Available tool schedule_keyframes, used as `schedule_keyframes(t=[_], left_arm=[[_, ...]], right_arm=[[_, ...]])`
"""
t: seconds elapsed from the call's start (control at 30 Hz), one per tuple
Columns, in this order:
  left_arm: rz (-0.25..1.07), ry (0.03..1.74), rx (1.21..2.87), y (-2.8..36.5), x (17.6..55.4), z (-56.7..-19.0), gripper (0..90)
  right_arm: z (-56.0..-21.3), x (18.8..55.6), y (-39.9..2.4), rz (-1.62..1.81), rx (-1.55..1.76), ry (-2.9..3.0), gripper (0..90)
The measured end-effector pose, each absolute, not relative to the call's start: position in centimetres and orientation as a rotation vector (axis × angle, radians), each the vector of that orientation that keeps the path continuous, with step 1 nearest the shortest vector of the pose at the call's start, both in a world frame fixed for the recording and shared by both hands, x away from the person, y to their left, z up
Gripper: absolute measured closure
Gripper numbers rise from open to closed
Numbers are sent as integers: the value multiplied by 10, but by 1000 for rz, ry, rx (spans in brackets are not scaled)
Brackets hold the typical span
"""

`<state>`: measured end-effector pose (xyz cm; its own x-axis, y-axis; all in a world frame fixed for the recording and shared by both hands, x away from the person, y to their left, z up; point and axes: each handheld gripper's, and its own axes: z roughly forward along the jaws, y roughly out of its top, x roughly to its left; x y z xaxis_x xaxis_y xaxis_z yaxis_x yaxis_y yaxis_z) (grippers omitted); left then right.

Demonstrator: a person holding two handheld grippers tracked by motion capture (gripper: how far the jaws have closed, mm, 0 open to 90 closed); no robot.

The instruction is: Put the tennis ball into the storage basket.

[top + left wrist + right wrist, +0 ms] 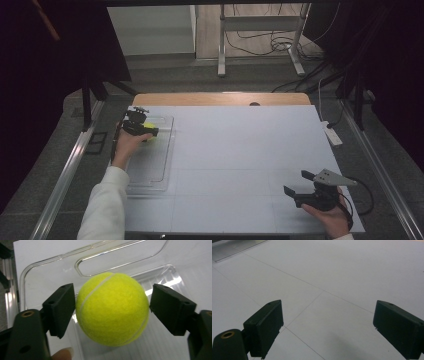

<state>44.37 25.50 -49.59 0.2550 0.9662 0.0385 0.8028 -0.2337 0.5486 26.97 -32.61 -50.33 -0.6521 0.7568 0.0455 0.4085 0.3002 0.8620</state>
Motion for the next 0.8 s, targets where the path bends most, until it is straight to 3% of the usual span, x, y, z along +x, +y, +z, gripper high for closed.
schedule_keyframes(t=[0.8], left_arm=[[509,1435,1913,265,411,-478,140]], right_arm=[[-504,269,-325,1291,1047,2205,92]])
